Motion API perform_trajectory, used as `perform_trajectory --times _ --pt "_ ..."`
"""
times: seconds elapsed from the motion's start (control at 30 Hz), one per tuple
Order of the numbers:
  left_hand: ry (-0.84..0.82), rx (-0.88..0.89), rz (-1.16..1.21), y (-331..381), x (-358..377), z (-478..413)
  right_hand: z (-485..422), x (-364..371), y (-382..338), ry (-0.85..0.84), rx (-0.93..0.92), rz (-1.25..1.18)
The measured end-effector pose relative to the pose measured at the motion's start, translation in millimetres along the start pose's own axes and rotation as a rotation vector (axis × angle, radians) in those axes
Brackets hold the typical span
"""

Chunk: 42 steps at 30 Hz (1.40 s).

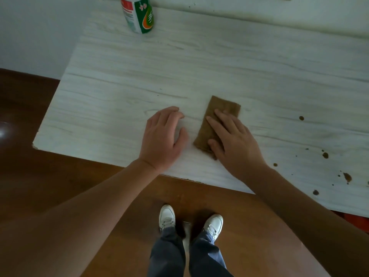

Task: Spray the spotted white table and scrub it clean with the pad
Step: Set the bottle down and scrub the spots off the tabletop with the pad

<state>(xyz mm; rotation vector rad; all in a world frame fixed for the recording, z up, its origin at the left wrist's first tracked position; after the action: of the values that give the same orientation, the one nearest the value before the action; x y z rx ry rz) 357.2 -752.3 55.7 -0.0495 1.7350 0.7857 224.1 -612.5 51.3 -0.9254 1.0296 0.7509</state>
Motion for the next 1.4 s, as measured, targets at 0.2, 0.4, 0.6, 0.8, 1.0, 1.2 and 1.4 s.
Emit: perform_trajectory --times 0.2,0.4,0.6,0.8,1.0,1.2,1.4 --pt "-0.065 -0.022 -0.232 -97 -63 1 20 -5 23 -0.069 0.094 0.015" --pt "-0.118 -0.178 -0.277 -167 -89 20 -85 -20 2 0.112 0.343 -0.115" --pt "-0.101 -0.178 -0.269 -176 -84 20 -142 1 -109 0.104 0.265 -0.13" --pt "-0.07 -0.146 -0.221 -175 -87 21 -43 45 -176 -0.002 -0.119 -0.089" --pt "-0.091 -0.162 -0.213 -177 -87 21 40 35 -84 -0.043 0.002 -0.054" --pt "-0.09 -0.157 -0.215 -178 -86 20 34 28 -76 0.018 0.241 -0.111" --pt "-0.084 -0.148 -0.23 -175 -84 24 -47 35 -165 0.059 0.176 -0.199"
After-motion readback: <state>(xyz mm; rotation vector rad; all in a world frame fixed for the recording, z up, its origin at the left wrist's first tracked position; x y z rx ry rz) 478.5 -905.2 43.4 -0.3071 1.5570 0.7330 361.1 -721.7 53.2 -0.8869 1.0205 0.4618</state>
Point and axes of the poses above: each hand's wrist, its own z-axis away from the middle knuckle, its own x-axis out of the palm, y = z × x, the point moved 6 cm from there along -z, towards the middle knuckle, and after that the axes turned 7 degrees about -y, right-handed, at the moved point
